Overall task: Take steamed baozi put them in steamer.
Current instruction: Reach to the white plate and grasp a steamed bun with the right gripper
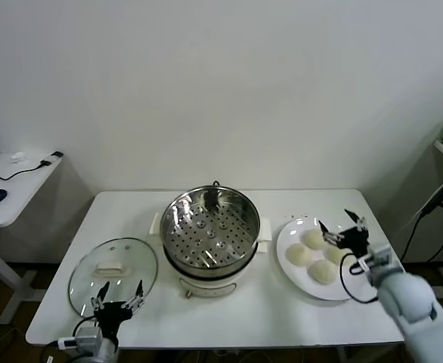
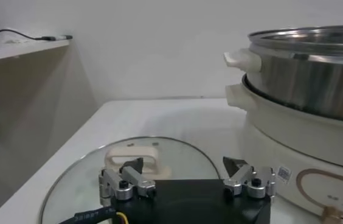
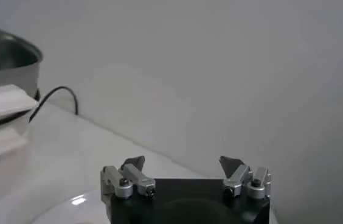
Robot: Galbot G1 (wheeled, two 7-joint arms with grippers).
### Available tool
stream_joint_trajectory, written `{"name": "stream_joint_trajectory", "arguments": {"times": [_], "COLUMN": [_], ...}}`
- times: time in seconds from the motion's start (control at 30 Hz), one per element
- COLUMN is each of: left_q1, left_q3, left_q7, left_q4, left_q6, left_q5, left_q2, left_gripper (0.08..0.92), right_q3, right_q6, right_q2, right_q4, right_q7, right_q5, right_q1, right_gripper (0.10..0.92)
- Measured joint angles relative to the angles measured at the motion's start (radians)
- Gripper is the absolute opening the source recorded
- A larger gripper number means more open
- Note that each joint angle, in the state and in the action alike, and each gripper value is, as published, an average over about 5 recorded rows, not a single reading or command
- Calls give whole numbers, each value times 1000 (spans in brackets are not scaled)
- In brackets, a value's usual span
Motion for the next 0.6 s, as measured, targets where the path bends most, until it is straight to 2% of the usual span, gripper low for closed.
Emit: {"name": "stream_joint_trajectory", "arguments": {"times": [0.3,0.6], "left_q1": [4,-3], "left_q3": [-1,2], "left_q7": [-3,-4], "left_q4": [15,41], "left_q6": [-11,-26], "left_q5": [3,6], "left_q2": [-3,-5], "left_gripper": [823,823], "right_q3": [-597,-1137], "right_q6": [138,145], "right_q2": [-106,-37], "right_q4": [-248,-420], "right_q7": [-428,-622], "right_q5": [-38,-23], "right_q1": [597,1022], "right_gripper": [823,823]}}
